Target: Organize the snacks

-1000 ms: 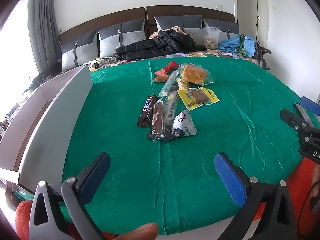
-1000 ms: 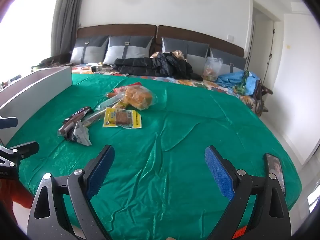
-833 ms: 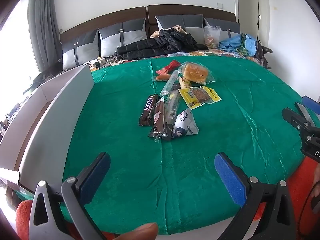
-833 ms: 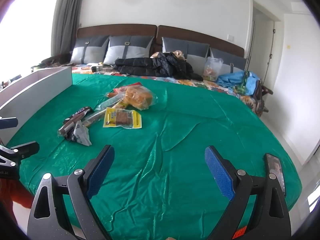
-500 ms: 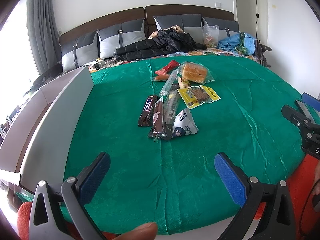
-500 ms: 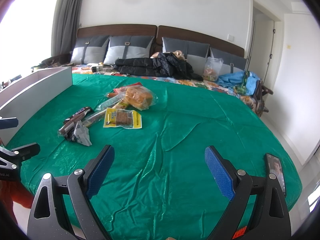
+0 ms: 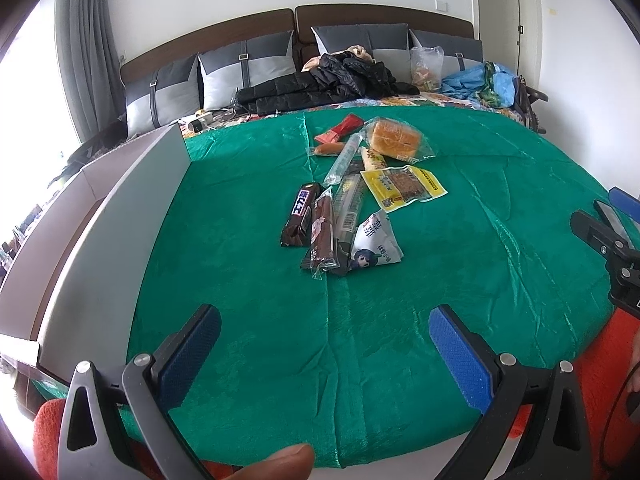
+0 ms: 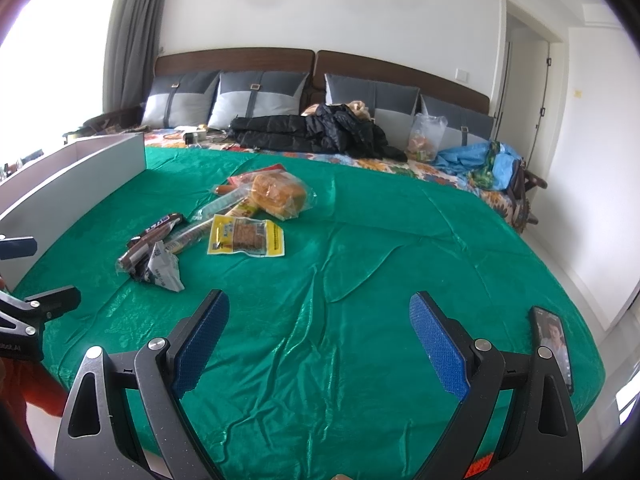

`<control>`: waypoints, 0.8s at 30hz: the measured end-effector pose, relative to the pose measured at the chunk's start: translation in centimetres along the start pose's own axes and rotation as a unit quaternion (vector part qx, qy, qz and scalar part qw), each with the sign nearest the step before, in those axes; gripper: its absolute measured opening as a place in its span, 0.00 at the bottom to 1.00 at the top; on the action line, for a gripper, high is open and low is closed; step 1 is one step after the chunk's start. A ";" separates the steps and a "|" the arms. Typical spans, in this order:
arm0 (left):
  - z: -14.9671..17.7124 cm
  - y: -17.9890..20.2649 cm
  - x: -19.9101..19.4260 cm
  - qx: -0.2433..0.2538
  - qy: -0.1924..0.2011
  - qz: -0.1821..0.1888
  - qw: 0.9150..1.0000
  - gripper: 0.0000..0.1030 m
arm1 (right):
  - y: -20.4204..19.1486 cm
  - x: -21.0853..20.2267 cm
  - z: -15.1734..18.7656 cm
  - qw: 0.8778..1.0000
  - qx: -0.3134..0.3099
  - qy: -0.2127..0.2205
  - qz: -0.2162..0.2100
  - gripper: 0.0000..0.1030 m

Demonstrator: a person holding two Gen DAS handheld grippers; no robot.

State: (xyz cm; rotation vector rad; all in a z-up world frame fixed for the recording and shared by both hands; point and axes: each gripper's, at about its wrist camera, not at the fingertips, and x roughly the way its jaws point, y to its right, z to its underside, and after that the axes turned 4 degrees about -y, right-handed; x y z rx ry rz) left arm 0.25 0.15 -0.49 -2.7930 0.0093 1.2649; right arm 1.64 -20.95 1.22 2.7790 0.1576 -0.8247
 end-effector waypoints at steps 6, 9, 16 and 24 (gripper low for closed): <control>0.0 -0.2 0.4 -0.006 0.007 -0.001 1.000 1.00 | -0.2 0.4 0.0 1.000 -0.002 -0.003 -0.003 0.91; 0.1 -0.3 0.7 -0.008 0.002 0.001 1.000 1.00 | -0.3 0.6 0.2 1.000 -0.002 -0.004 -0.004 0.91; 0.2 -0.4 1.4 -0.013 -0.012 0.004 1.000 1.00 | -0.2 0.7 0.3 1.000 -0.004 -0.009 -0.009 0.91; 0.4 -0.6 1.9 -0.009 -0.023 -0.008 1.000 1.00 | -0.2 0.9 0.4 1.000 -0.003 -0.013 -0.013 0.91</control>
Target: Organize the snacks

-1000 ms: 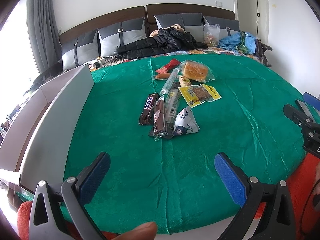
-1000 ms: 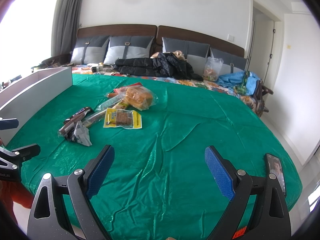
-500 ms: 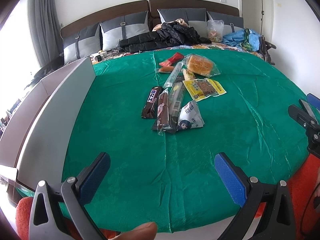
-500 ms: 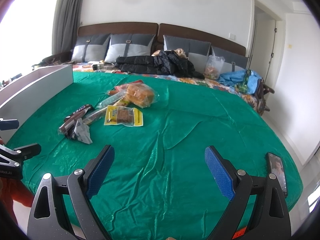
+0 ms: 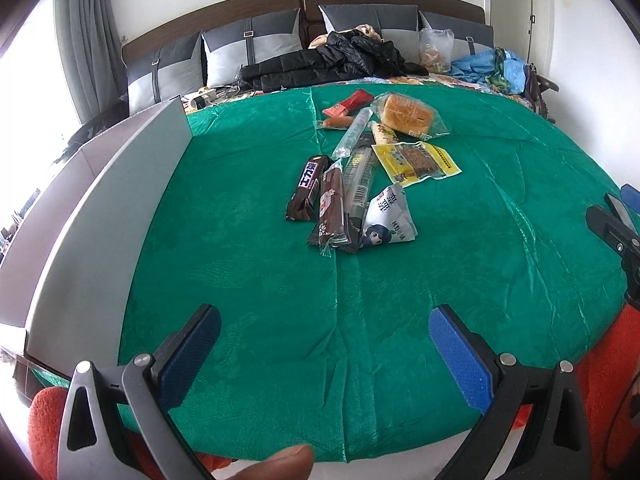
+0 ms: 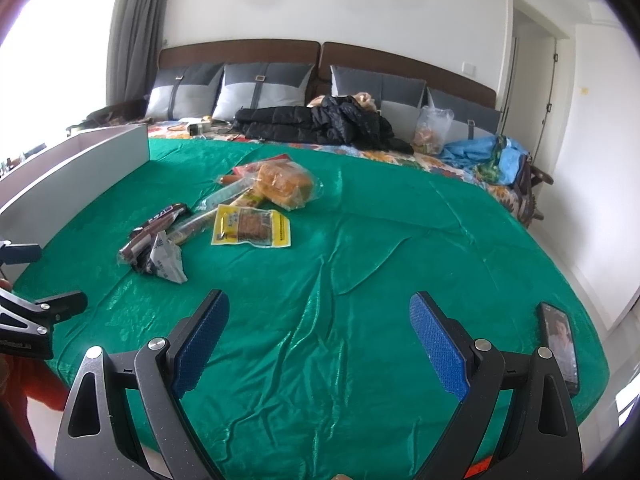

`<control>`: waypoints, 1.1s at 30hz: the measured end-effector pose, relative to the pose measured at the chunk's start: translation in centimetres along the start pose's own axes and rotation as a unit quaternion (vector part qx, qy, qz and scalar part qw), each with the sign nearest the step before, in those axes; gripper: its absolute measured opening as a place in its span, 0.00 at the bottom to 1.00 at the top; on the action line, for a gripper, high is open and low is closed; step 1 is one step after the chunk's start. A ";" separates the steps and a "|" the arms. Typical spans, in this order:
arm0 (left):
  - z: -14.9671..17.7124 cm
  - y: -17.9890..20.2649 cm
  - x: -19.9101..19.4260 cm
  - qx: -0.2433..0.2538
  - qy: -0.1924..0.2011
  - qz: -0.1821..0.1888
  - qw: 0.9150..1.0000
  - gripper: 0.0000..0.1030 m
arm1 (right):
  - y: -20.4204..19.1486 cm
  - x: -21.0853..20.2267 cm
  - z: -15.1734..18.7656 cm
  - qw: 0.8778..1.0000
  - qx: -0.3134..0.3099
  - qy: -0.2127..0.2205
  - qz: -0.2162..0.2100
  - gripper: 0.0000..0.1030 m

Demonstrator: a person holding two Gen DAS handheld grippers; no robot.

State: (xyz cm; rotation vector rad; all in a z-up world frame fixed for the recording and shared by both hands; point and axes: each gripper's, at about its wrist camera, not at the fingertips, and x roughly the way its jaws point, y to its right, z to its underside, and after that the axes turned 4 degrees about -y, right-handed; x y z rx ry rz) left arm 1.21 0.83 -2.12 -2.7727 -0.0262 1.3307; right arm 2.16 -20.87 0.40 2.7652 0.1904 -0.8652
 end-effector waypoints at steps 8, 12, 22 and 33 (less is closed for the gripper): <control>0.1 0.0 0.8 -0.004 -0.008 0.008 1.000 1.00 | -0.1 0.4 0.0 1.000 0.001 -0.006 -0.004 0.91; 0.2 -0.1 1.1 0.000 -0.018 0.002 1.000 1.00 | 0.0 0.6 0.1 1.000 0.003 -0.010 -0.006 0.91; 0.4 -0.6 2.9 -0.009 -0.047 0.009 0.999 1.00 | 0.2 1.1 0.1 1.000 0.008 -0.020 -0.010 0.91; -0.5 -1.6 7.2 -0.016 -0.098 0.016 0.995 1.00 | 0.8 1.9 0.4 0.999 0.023 -0.044 -0.012 0.91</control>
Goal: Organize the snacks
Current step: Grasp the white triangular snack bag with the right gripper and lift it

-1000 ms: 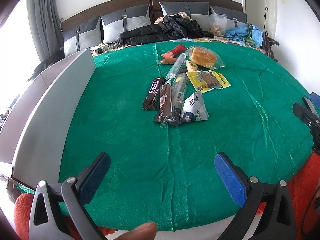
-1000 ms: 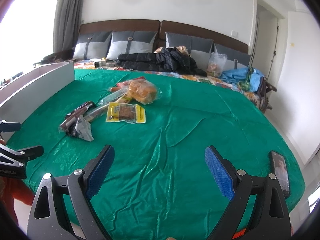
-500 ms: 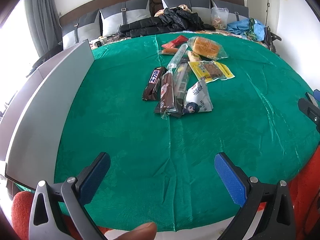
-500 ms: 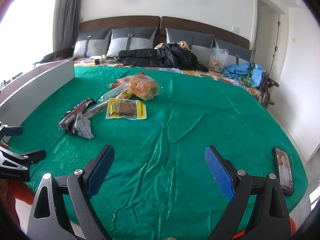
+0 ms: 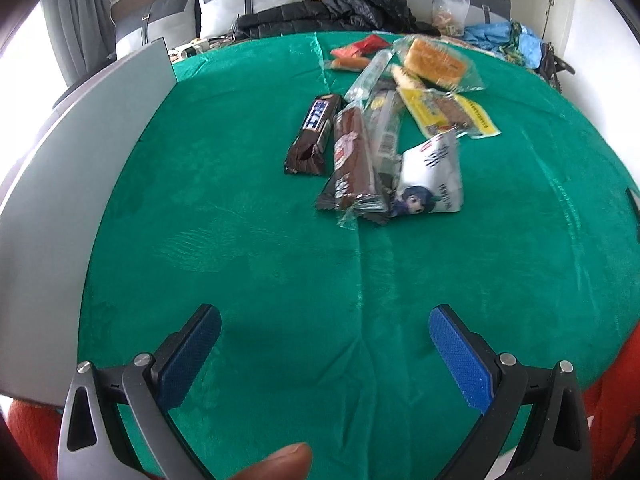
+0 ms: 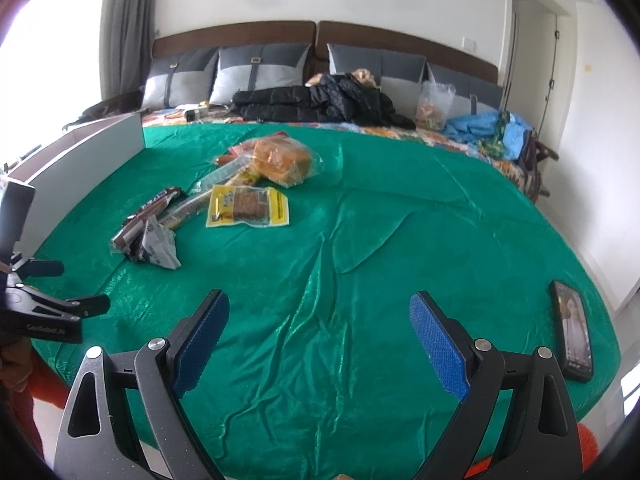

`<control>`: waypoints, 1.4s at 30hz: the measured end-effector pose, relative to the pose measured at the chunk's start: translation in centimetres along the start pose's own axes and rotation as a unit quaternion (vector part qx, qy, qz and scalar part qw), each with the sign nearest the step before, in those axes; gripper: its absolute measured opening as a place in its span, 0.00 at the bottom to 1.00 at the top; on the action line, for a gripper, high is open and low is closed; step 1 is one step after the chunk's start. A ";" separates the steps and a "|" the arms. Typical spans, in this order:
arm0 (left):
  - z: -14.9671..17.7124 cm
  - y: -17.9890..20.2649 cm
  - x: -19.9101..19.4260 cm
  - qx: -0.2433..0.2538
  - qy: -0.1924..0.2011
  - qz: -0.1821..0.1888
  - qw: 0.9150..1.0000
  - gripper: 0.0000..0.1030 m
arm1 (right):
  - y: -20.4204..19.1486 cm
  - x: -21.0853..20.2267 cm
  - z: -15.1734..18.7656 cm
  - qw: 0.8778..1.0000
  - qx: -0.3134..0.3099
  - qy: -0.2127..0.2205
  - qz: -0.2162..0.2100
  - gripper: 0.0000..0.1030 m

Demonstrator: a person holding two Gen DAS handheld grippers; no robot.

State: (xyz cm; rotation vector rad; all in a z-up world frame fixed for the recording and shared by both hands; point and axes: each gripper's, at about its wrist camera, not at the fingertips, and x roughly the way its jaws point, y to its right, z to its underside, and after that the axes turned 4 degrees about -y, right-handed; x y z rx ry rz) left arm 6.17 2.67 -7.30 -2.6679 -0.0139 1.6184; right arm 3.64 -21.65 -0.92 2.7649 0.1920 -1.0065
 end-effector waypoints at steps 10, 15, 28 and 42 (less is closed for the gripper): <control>0.4 -1.7 0.6 -0.015 0.010 0.007 1.000 1.00 | 0.2 3.0 -0.2 0.994 0.041 -0.081 -0.066 0.91; 0.6 -2.0 0.6 -0.018 0.001 0.015 1.000 1.00 | -4.8 5.5 -4.0 0.981 -0.002 -0.113 -0.158 0.91; 1.4 -3.2 0.0 -0.012 -0.008 0.018 1.000 1.00 | -14.8 11.5 -4.5 0.954 -0.171 -0.146 -0.200 0.26; 1.3 -3.0 0.1 -0.030 0.012 0.003 0.999 1.00 | 5.4 8.5 -1.8 0.993 0.056 -0.080 -0.060 0.78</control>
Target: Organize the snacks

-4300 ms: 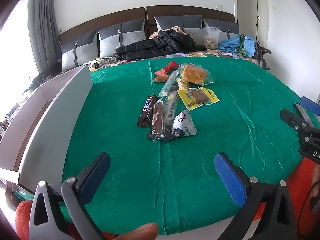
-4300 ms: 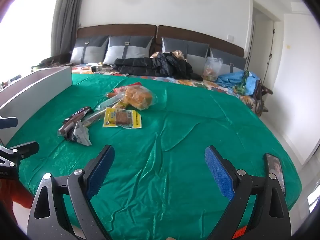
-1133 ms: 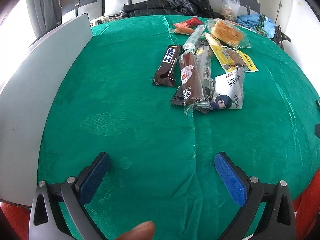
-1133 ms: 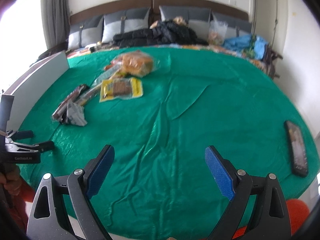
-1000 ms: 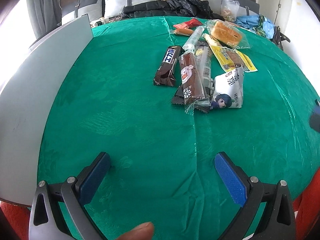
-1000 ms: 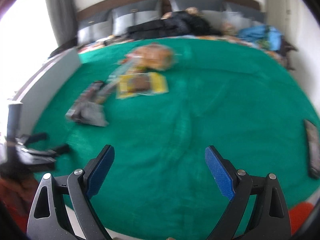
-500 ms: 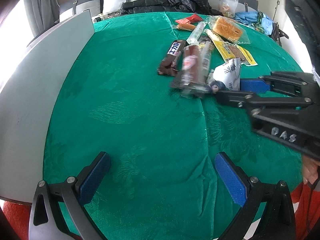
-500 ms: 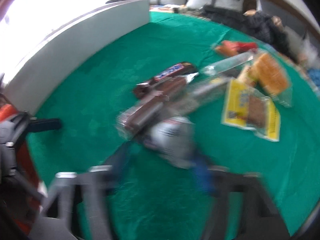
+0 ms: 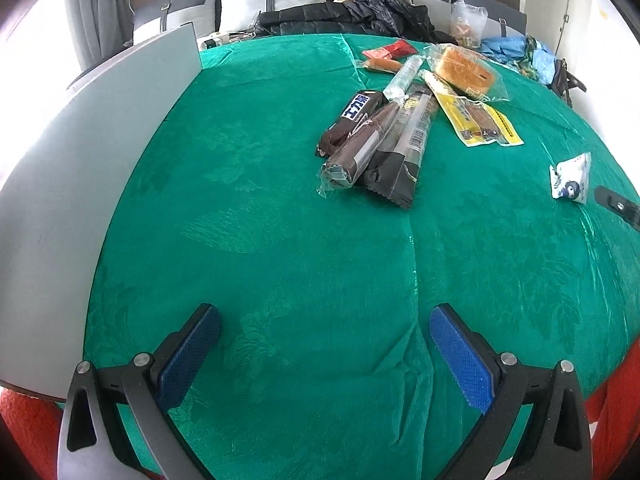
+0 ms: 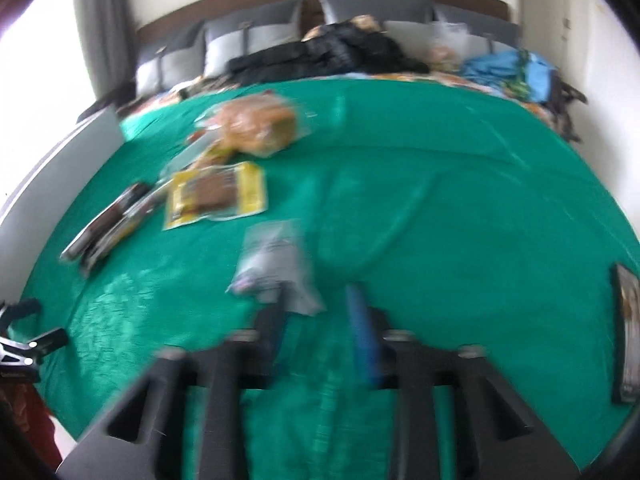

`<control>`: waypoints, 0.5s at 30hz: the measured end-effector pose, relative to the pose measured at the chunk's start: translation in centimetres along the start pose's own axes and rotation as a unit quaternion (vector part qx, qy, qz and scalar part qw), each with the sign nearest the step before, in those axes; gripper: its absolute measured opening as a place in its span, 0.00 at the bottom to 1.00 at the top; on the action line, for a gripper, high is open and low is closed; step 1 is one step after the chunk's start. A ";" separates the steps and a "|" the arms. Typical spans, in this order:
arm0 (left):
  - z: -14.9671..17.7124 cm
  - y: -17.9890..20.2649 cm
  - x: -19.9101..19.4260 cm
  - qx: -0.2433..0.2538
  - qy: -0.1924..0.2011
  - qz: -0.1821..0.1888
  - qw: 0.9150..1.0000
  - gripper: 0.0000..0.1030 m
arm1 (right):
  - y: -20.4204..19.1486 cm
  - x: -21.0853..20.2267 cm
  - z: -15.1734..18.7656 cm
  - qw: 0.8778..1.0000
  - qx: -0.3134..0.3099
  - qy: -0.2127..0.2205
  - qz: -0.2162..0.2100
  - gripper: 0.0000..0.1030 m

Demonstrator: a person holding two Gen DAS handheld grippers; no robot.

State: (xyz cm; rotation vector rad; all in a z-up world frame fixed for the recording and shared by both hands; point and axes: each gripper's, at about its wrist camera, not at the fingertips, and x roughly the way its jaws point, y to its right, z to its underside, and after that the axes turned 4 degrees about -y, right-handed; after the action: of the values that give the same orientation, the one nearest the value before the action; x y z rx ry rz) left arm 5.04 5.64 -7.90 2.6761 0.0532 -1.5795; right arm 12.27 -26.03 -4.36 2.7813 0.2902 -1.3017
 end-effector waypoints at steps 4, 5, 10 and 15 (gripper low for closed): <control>0.1 0.0 0.0 0.001 0.004 0.000 1.000 1.00 | 1.4 0.6 0.1 0.999 0.035 -0.005 -0.009 0.80; 0.1 0.0 0.0 0.002 0.004 0.000 1.000 1.00 | 1.4 1.1 0.0 0.999 0.033 -0.014 -0.010 0.79; 0.2 0.0 -0.1 0.005 0.011 0.000 1.000 1.00 | -0.5 2.0 0.7 0.999 -0.004 -0.032 0.009 0.79; 0.3 0.0 -0.3 0.005 0.017 -0.004 1.000 1.00 | -1.9 2.2 1.3 0.998 -0.036 -0.033 0.033 0.81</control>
State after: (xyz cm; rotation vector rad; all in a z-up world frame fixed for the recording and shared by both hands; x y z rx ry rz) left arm 4.67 5.63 -7.81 2.7139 0.0574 -1.5420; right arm 12.33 -24.03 -6.85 2.6588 0.2365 -1.3368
